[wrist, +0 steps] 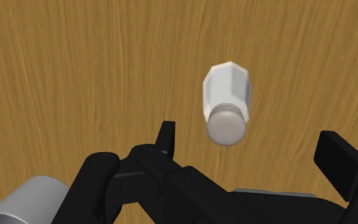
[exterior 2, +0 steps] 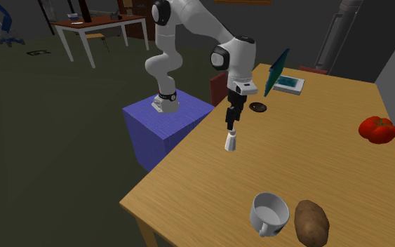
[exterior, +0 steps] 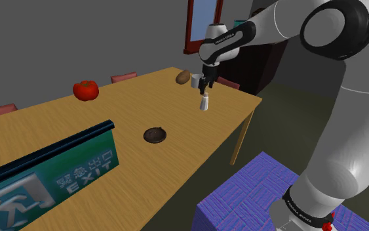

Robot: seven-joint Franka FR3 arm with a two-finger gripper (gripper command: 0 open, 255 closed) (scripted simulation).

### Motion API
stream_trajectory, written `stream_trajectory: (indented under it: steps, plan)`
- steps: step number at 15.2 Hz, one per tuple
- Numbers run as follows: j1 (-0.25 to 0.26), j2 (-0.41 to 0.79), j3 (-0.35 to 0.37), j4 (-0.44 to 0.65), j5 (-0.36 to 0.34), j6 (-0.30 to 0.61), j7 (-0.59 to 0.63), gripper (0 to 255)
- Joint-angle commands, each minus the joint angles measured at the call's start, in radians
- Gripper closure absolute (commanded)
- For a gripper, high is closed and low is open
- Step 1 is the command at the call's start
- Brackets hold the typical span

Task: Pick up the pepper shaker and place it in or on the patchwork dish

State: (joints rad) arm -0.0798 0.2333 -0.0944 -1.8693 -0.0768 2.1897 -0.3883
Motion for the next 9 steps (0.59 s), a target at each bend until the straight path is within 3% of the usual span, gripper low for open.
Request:
stream_trajectory:
  steps: [1, 9]
  plan:
    - [-0.003, 0.041, 0.0, 0.029, 0.001, 0.011, -0.006, 0]
    - [-0.008, 0.088, -0.001, 0.005, 0.003, 0.083, -0.008, 0]
